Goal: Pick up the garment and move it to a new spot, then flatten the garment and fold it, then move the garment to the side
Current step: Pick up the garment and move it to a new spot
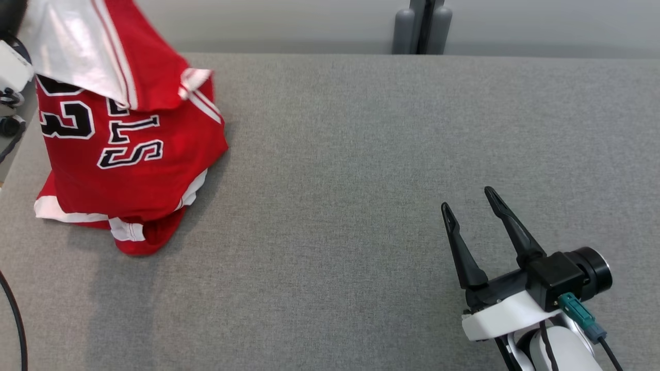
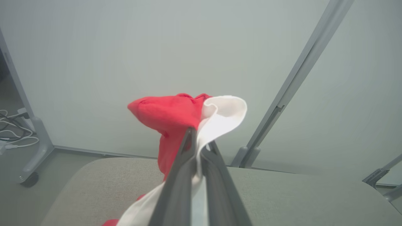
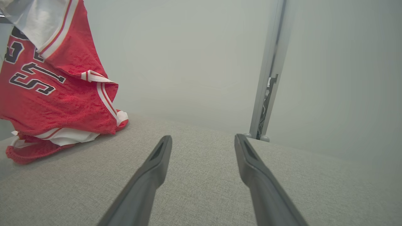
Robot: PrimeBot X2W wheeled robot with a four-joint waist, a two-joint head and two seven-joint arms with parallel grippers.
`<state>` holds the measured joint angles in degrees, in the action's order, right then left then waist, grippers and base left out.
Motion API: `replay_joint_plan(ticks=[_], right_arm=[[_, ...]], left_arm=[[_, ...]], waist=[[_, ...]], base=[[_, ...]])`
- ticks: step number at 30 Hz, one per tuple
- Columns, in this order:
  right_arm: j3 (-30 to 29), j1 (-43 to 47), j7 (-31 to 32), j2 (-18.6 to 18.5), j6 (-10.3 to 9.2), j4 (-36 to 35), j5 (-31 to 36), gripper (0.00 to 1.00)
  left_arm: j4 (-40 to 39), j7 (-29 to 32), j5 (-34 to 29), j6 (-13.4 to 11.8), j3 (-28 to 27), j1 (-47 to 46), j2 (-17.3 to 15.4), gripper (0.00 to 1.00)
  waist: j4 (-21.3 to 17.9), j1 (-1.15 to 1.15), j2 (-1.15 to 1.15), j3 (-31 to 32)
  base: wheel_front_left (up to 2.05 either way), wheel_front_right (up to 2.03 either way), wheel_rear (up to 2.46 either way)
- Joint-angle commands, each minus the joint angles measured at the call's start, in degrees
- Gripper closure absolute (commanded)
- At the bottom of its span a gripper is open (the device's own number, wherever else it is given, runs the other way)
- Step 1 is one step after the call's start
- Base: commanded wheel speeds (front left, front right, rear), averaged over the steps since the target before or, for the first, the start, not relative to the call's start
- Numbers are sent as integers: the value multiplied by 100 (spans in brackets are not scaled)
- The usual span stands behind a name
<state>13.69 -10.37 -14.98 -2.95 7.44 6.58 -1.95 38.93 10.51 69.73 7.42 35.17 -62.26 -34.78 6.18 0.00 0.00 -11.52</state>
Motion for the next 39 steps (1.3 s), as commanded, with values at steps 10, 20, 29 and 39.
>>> replay_joint_plan(ticks=[10,20,29,39], right_arm=[[-13,267,-36,-8,10,32,-39,0],[-83,329,-36,-9,10,-42,-91,0],[-499,348,-36,-8,10,-190,-42,0],[-975,359,-36,-6,10,-461,29,0]], left_arm=[[97,-1618,-361,8,-145,-671,294,100],[-475,-2300,-228,8,-63,-946,611,100],[-731,-2094,-94,7,254,-705,871,100],[-795,-2265,-185,-40,489,-282,1173,100]], waist=[[-110,0,0,471],[-429,0,0,606],[-819,0,0,687],[-1205,0,0,886]], base=[[0,0,0],[0,0,0],[0,0,0],[0,0,0]])
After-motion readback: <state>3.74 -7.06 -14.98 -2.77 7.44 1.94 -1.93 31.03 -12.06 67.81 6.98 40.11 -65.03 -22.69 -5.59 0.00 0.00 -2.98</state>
